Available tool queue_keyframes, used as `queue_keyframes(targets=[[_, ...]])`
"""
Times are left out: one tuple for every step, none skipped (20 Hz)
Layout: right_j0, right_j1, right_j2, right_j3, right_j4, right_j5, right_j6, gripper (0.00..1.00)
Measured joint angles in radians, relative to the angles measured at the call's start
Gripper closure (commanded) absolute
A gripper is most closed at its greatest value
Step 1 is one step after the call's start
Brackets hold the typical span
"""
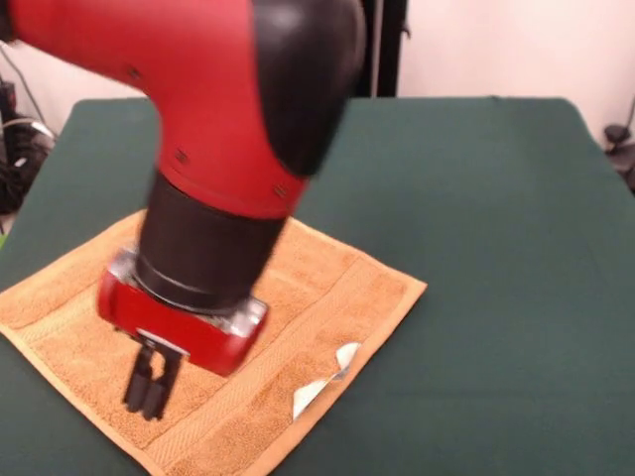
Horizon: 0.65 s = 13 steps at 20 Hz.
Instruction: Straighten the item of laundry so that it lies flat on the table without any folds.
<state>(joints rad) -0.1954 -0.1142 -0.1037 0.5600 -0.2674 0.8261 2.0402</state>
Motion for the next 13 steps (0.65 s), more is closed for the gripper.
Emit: queue_keyframes(targets=[[-0.007,-0.011,0.006,0.01,0.007,-0.009,0.0,1.0],[-0.019,-0.031,0.017,0.027,0.018,-0.025,0.0,1.0],[-0.027,-0.043,0.024,0.037,0.024,-0.036,0.0,1.0],[-0.043,-0.069,0.039,0.055,0.034,-0.057,0.0,1.0],[-0.047,-0.076,0.043,0.058,0.036,-0.062,0.0,1.0],[-0.051,-0.084,0.047,0.062,0.038,-0.068,0.0,1.0],[-0.055,-0.092,0.05,0.064,0.039,-0.074,0.0,1.0],[-0.059,-0.102,0.056,0.067,0.04,-0.081,0.0,1.0],[-0.06,-0.107,0.059,0.068,0.042,-0.084,0.0,1.0],[-0.063,-0.12,0.066,0.073,0.046,-0.088,0.0,1.0],[-0.064,-0.128,0.07,0.077,0.052,-0.088,0.0,1.0],[-0.064,-0.132,0.072,0.08,0.056,-0.088,0.0,1.0],[-0.065,-0.135,0.074,0.083,0.059,-0.088,0.0,1.0]])
